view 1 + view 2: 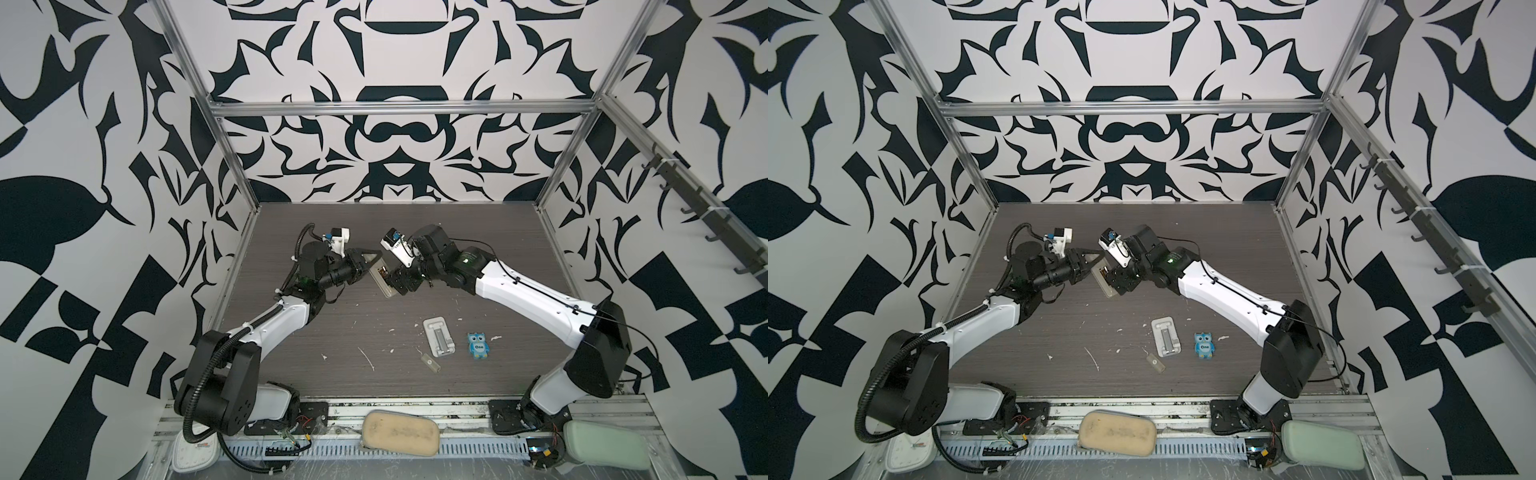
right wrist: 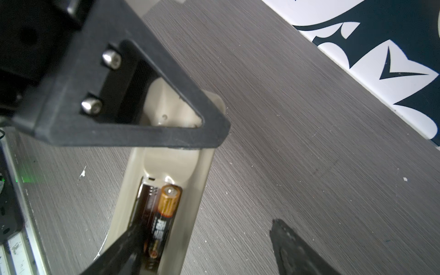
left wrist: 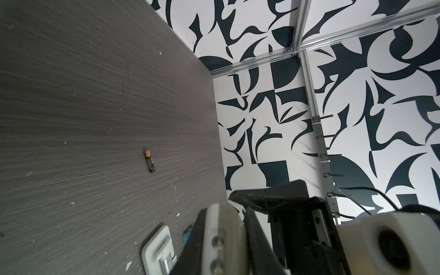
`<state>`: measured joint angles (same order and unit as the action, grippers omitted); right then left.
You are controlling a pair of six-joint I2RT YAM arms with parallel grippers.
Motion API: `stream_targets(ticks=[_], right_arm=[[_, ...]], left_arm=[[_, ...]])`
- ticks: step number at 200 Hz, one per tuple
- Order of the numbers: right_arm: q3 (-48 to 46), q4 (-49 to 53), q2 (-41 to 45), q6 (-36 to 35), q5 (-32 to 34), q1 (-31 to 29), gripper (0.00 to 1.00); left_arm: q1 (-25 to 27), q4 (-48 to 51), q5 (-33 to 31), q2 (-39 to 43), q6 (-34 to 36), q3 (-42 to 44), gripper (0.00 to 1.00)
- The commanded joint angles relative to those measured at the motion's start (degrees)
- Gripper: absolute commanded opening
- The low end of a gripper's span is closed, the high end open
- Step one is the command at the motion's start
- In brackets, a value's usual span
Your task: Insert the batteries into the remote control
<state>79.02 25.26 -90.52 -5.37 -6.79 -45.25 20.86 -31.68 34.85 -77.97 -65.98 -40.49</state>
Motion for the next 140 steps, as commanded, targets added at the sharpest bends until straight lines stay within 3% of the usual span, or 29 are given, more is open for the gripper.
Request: stream_targets(ticks=[1, 84, 140], right_arm=[[1.6, 2.0, 2.5, -1.7, -1.5, -0.4, 0.86], [4.6, 8.7, 9.6, -9.5, -6.0, -0.5, 0.86], [8.4, 17.7, 7.1, -22.8, -9.0, -0.5, 0.63]], left_arm=[[0.1, 0.3, 2.3, 0.5, 0.9, -3.4, 0.00], [0.1, 17.1, 9.2, -0.4, 8.6, -9.0, 0.00], [0.1, 37.2, 12.6, -1.5, 20.3, -16.1, 0.00]])
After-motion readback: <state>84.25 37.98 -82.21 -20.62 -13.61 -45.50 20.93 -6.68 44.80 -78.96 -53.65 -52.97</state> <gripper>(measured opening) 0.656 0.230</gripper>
